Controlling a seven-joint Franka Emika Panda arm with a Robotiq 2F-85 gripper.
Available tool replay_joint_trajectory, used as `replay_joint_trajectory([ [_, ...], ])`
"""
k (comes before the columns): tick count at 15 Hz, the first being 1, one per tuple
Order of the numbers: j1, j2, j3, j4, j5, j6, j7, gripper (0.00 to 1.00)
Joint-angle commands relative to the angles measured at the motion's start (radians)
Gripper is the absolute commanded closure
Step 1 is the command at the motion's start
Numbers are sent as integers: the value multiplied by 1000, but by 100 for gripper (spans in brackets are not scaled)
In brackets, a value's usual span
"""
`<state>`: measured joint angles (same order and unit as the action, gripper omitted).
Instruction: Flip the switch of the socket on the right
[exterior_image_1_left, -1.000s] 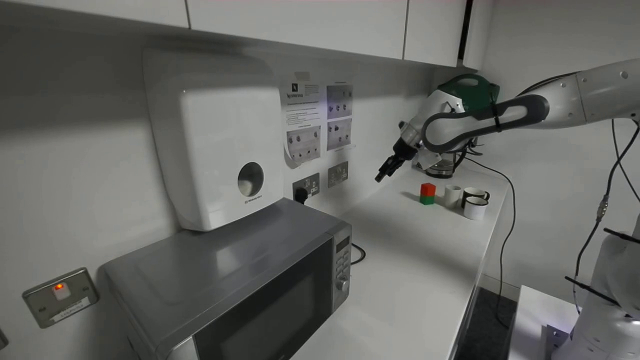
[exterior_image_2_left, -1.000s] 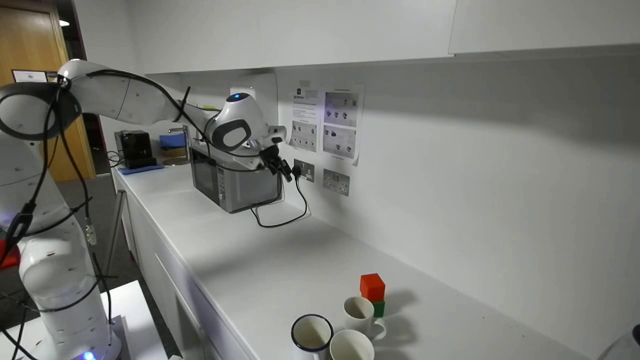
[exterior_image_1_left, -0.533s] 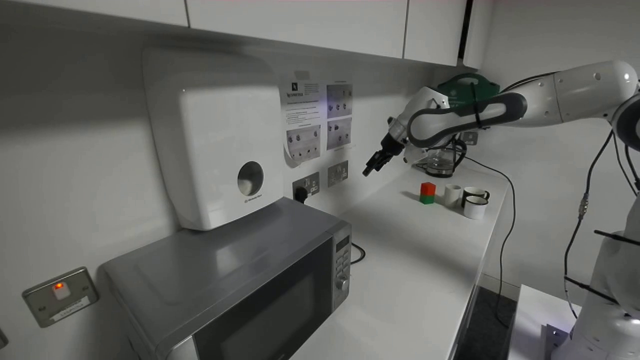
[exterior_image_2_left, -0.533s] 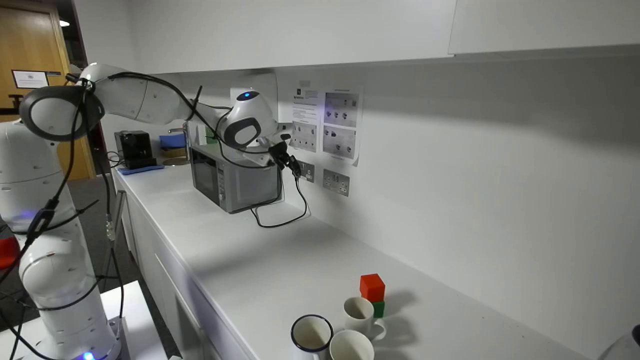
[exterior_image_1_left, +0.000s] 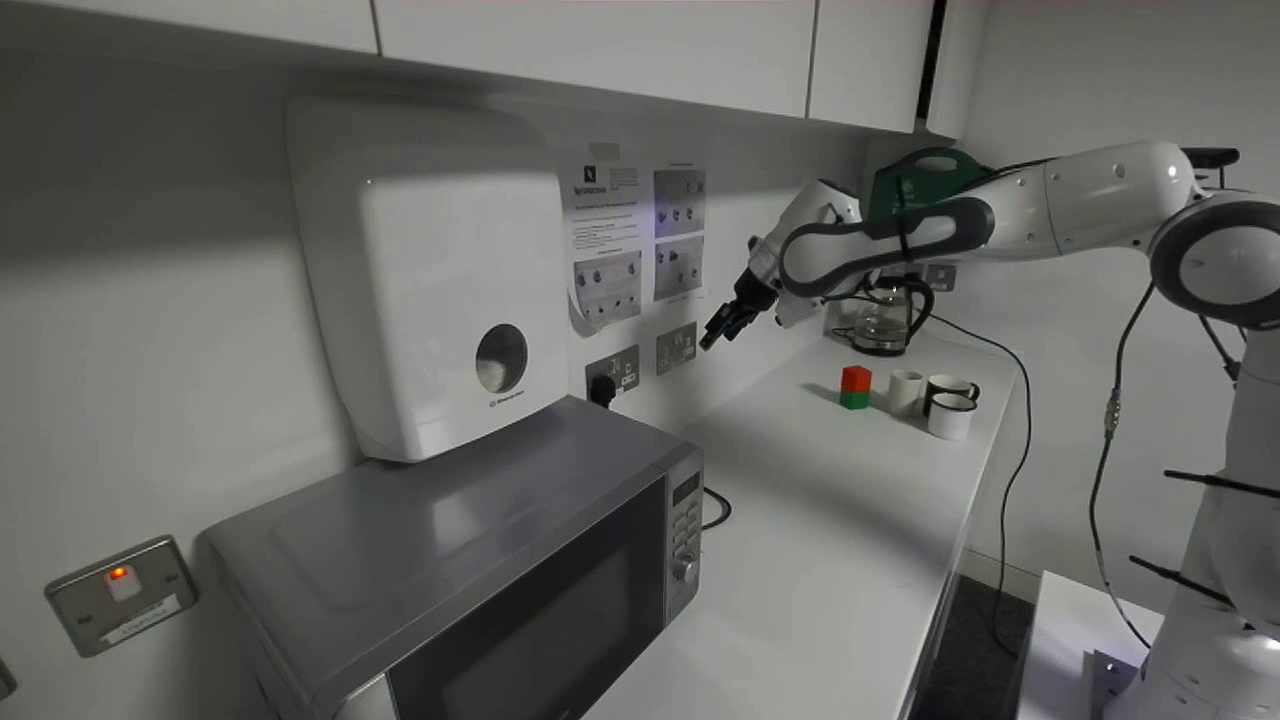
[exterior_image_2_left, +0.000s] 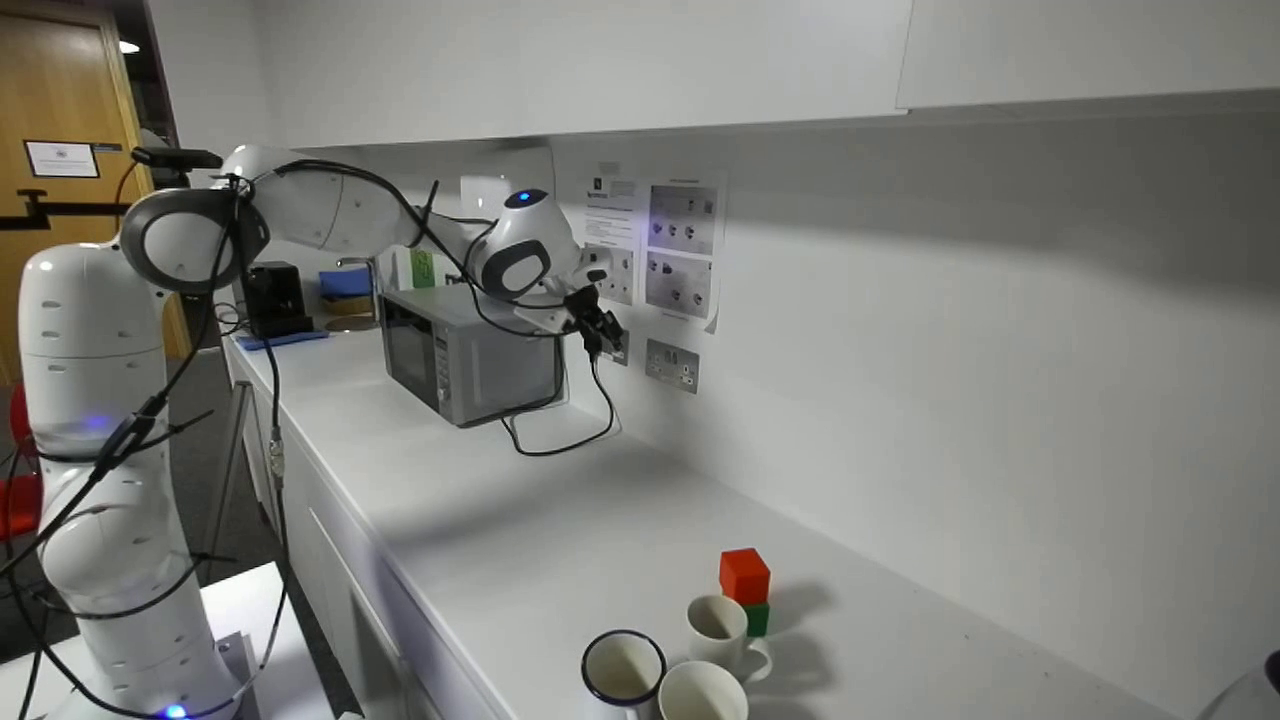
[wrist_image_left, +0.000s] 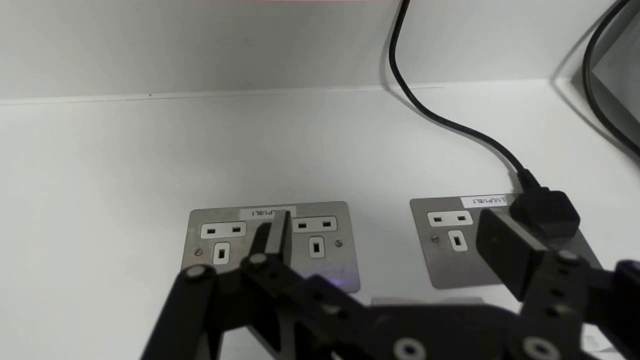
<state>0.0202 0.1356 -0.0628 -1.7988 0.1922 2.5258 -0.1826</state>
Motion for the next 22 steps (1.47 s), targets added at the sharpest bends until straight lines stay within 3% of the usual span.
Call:
replay_joint_trajectory([
  [1, -50, 81, 20, 118, 8, -37, -29, 0],
  [7, -111, 181, 15, 239, -7, -81, -14, 0],
  [8, -121, 193, 18, 258, 1, -105, -10, 25],
  [9, -109, 156, 20, 185, -12, -59, 7, 2],
  [12, -119, 182, 20, 218, -12, -77, 7, 24],
  [22, -119, 187, 22, 228, -12, -79, 7, 25],
])
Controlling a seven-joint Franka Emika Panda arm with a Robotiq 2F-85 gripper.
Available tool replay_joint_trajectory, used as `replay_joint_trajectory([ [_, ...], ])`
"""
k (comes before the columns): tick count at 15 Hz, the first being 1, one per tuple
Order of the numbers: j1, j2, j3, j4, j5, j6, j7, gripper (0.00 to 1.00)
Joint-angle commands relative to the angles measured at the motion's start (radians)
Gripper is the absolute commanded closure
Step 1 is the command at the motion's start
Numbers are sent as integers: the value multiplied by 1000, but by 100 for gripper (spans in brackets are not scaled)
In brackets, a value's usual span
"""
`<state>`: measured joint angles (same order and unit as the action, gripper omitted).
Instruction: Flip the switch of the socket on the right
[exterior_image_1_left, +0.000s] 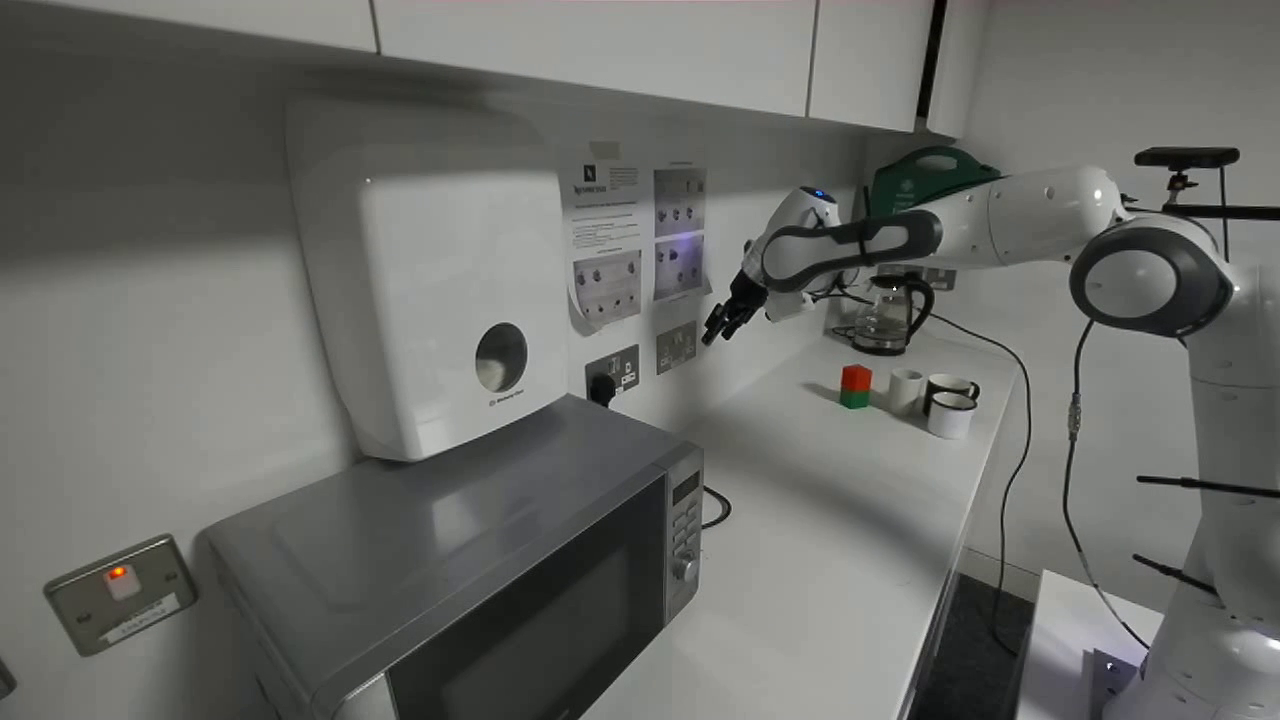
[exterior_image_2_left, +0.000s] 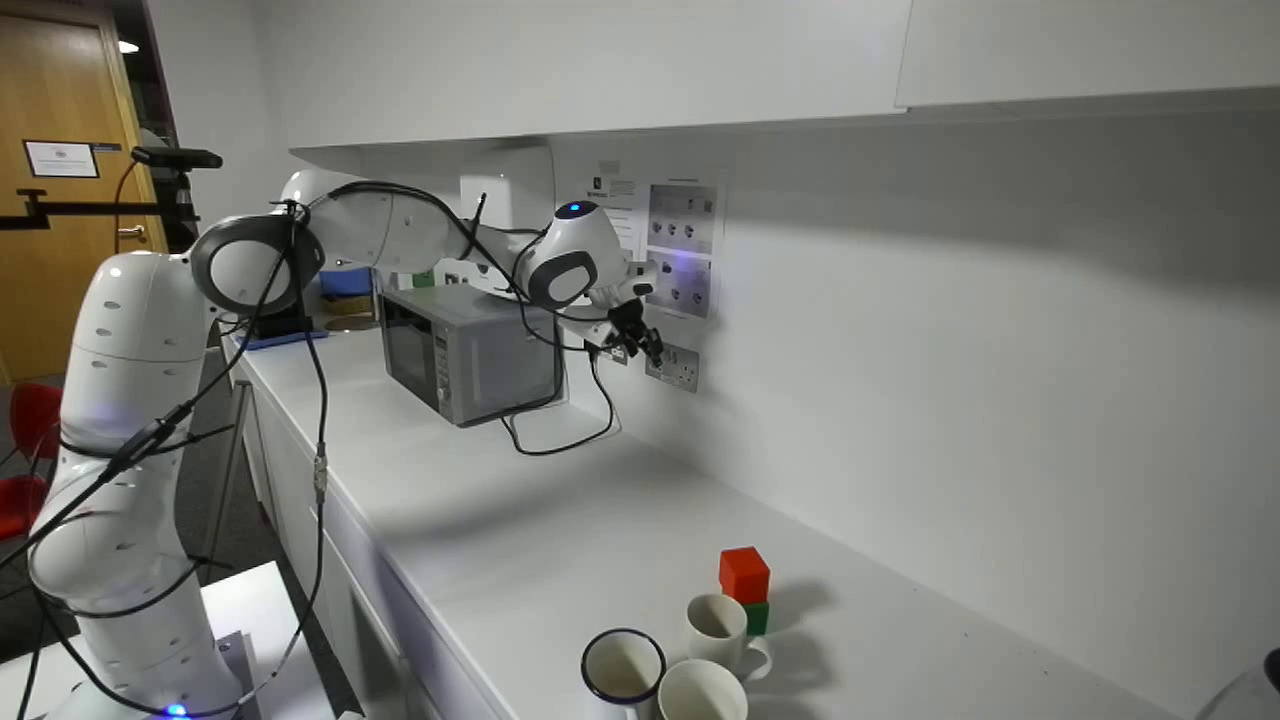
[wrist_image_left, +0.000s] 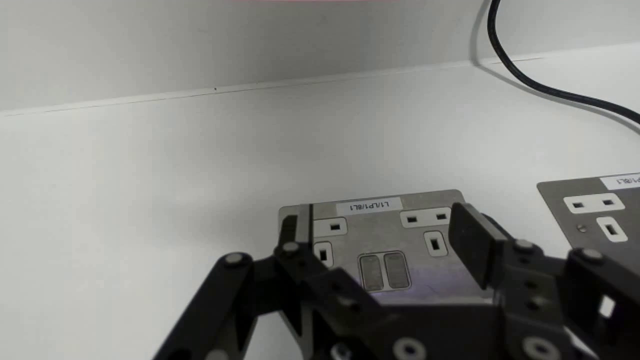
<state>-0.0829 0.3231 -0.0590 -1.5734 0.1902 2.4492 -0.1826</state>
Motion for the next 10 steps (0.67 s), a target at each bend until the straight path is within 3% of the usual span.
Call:
replay_joint_trajectory([
  [1, -16, 0, 18, 3, -10, -3, 7, 25],
  [7, -16, 0, 18, 3, -10, -3, 7, 25],
  [8, -16, 0, 18, 3, -10, -3, 7, 50],
  [10, -20, 9, 23, 12, 1, -1, 1, 58],
])
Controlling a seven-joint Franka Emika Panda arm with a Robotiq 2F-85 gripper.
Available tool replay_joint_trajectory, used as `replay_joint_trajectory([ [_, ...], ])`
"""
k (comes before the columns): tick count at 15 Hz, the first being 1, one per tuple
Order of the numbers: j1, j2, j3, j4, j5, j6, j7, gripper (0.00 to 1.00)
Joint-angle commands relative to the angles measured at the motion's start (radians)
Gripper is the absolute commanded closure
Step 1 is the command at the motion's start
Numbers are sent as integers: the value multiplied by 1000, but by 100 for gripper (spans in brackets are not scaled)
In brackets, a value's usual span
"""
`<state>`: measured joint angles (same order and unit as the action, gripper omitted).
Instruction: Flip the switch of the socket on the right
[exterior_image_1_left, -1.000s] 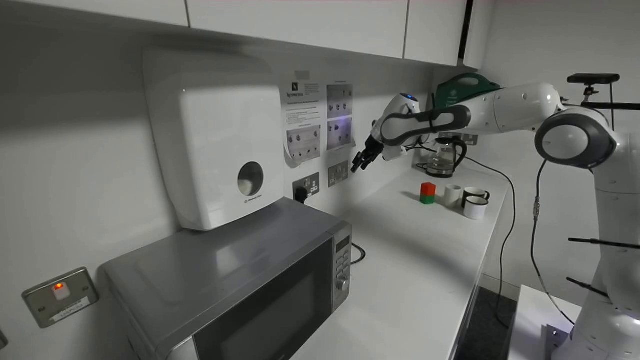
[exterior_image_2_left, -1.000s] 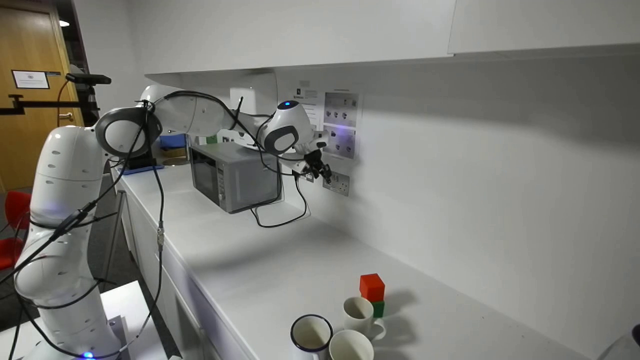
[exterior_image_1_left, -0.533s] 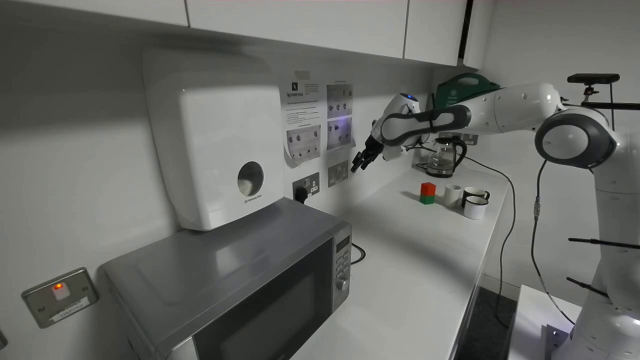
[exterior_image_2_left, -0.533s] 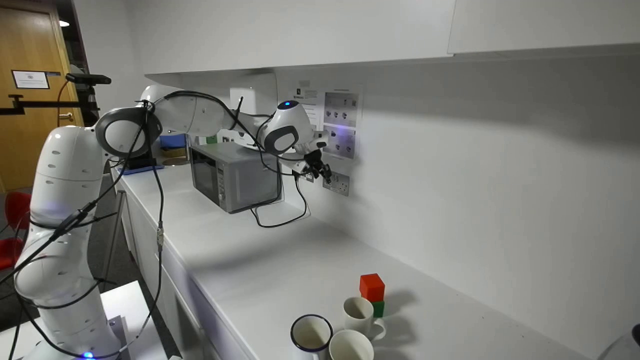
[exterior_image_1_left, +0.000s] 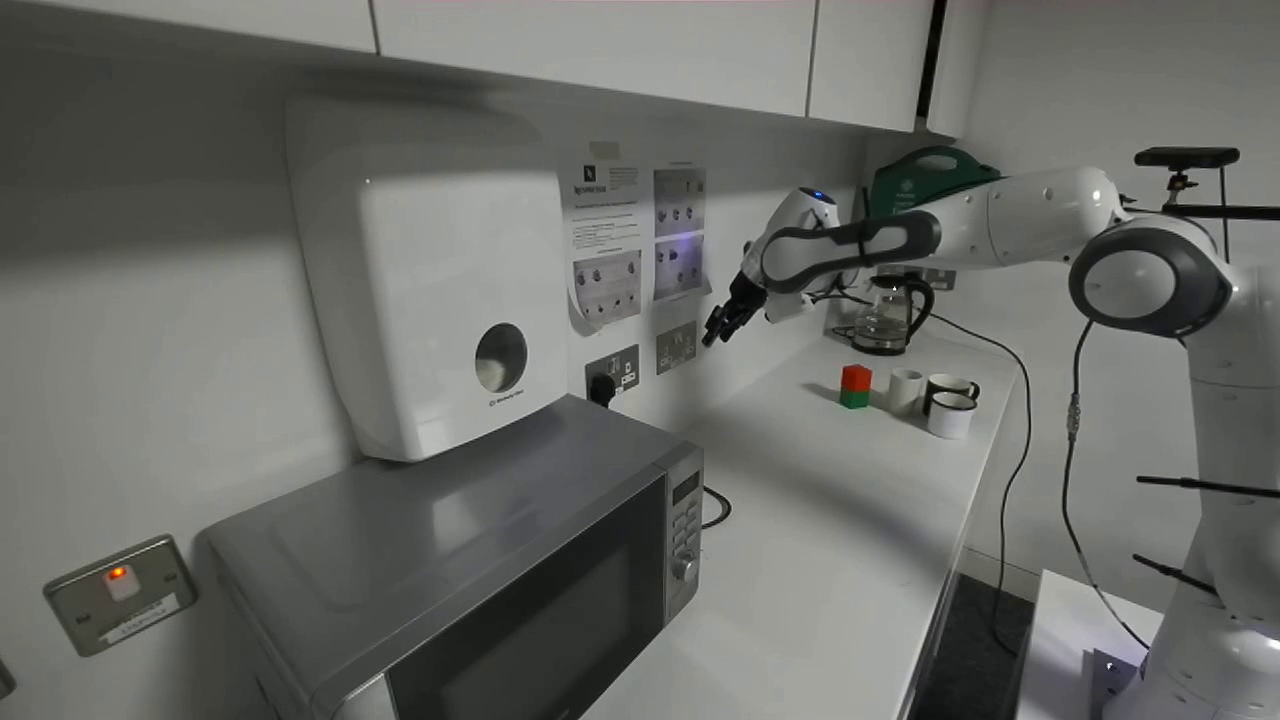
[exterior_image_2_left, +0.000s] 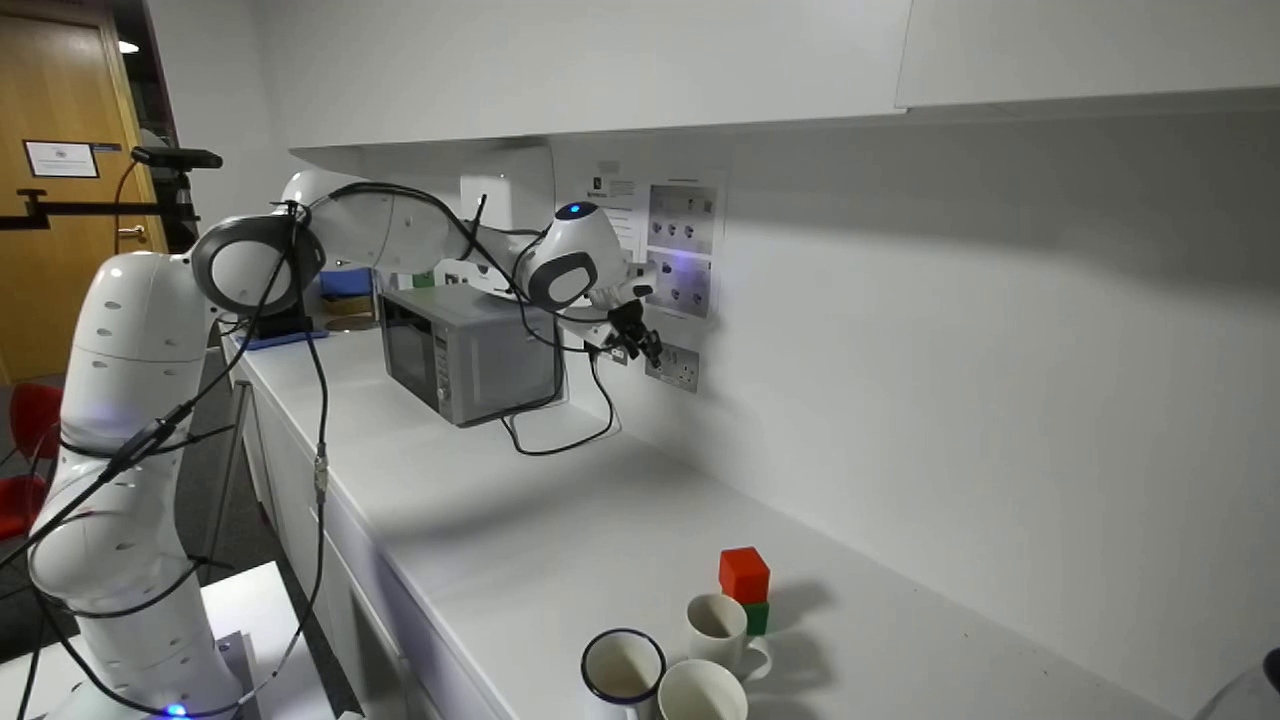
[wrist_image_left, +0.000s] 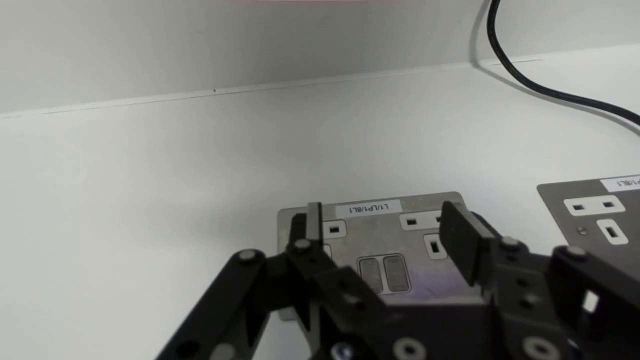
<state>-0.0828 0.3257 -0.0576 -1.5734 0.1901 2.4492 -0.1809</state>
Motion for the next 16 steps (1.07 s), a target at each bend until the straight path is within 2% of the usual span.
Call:
replay_joint_trajectory([
  [1, -22, 10, 25, 16, 5, -1, -5, 65],
  [5, -26, 27, 29, 37, 9, -4, -9, 96],
  [6, -26, 30, 28, 41, 9, -2, -6, 99],
  [16, -21, 101, 30, 126, 4, 7, 47, 100],
])
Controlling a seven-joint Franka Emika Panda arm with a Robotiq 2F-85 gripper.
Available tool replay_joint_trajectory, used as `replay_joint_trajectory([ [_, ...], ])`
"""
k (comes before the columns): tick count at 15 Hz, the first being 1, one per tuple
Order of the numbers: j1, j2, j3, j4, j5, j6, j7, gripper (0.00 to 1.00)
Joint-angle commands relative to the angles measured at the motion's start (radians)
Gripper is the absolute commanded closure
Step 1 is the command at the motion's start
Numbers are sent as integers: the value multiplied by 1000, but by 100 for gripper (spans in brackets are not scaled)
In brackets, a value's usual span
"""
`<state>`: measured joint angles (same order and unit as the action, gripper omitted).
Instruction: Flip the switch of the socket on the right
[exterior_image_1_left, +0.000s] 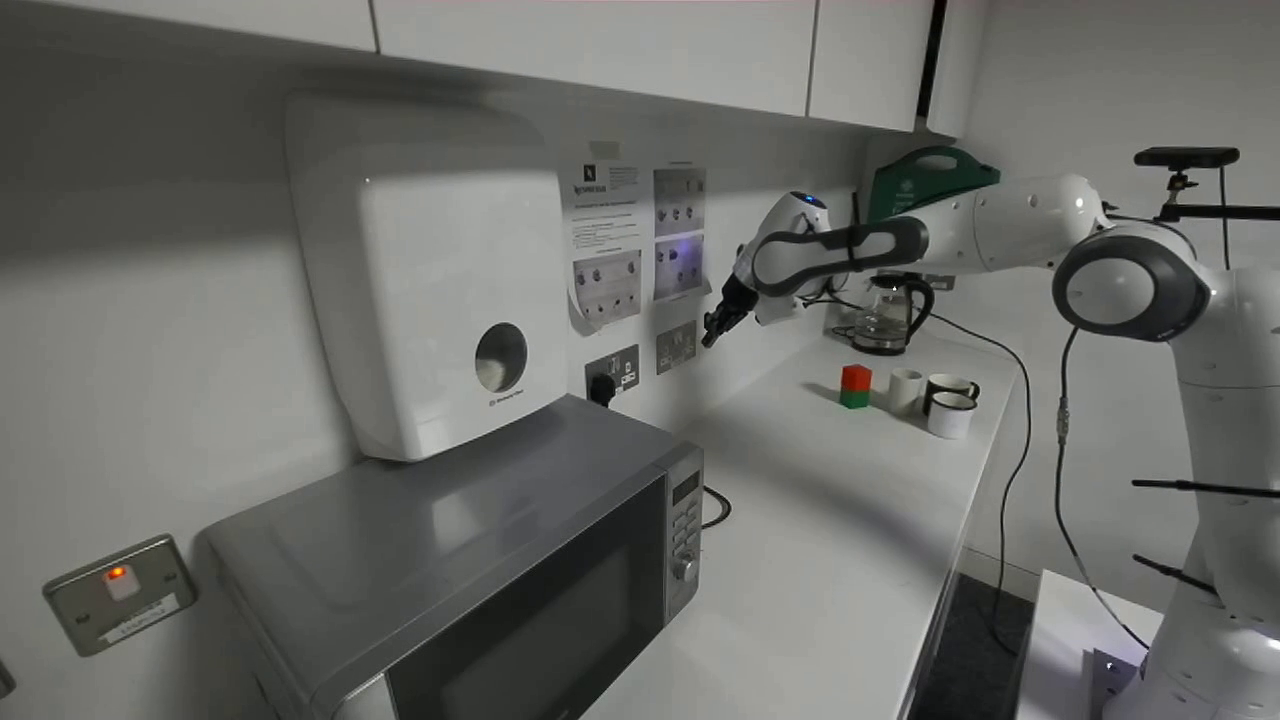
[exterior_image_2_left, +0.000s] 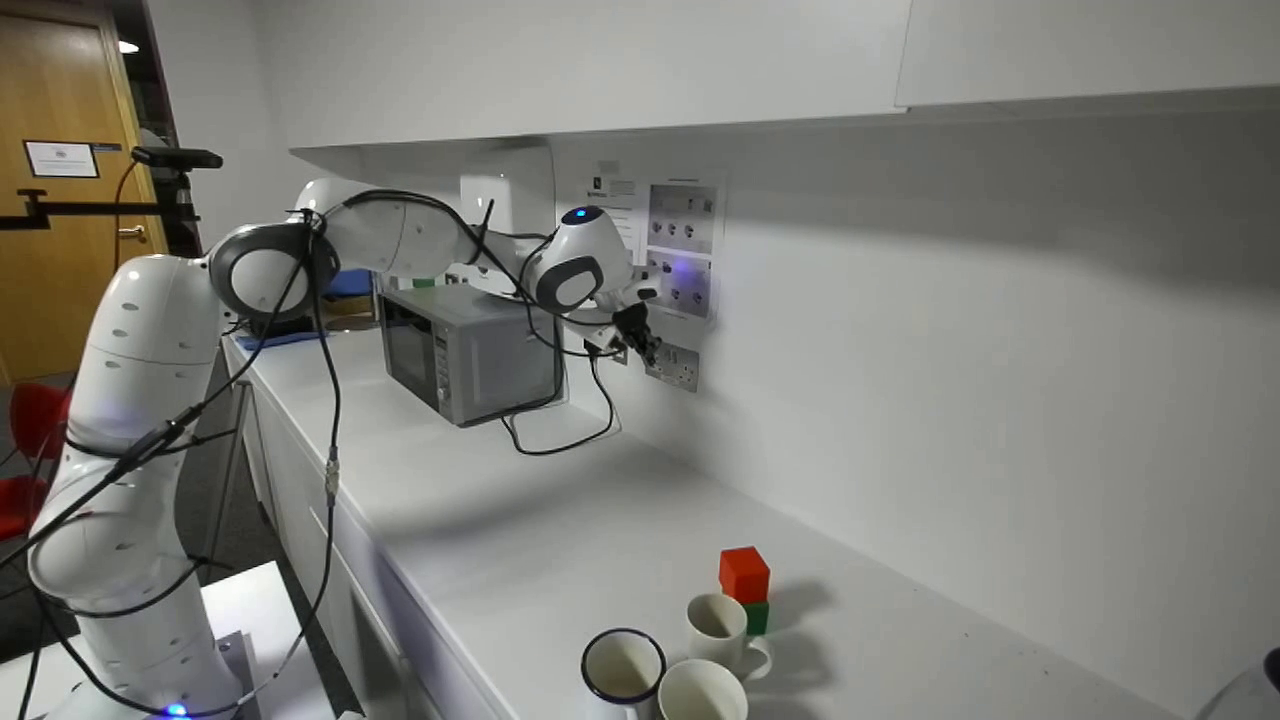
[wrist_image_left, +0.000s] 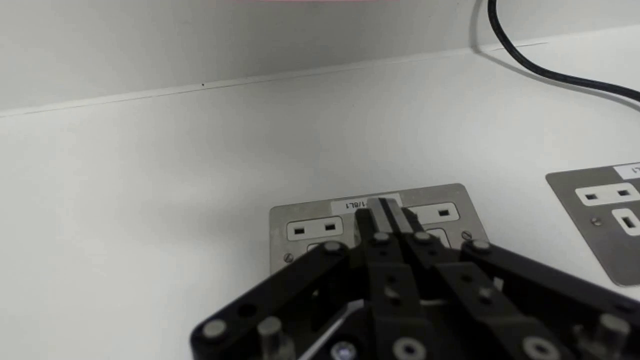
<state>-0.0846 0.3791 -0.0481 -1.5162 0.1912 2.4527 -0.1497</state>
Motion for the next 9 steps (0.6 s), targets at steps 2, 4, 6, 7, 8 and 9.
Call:
replay_joint_trajectory([
  [2, -18, 68, 24, 92, -2, 0, 16, 100],
  [4, -19, 85, 27, 111, -3, -3, 15, 100],
  [6, -20, 100, 29, 129, -4, -3, 14, 100],
  [7, -20, 108, 30, 139, -4, -2, 14, 100],
  [8, -21, 114, 31, 148, -3, -1, 14, 100],
  [9, -23, 118, 32, 153, -2, 2, 13, 100],
])
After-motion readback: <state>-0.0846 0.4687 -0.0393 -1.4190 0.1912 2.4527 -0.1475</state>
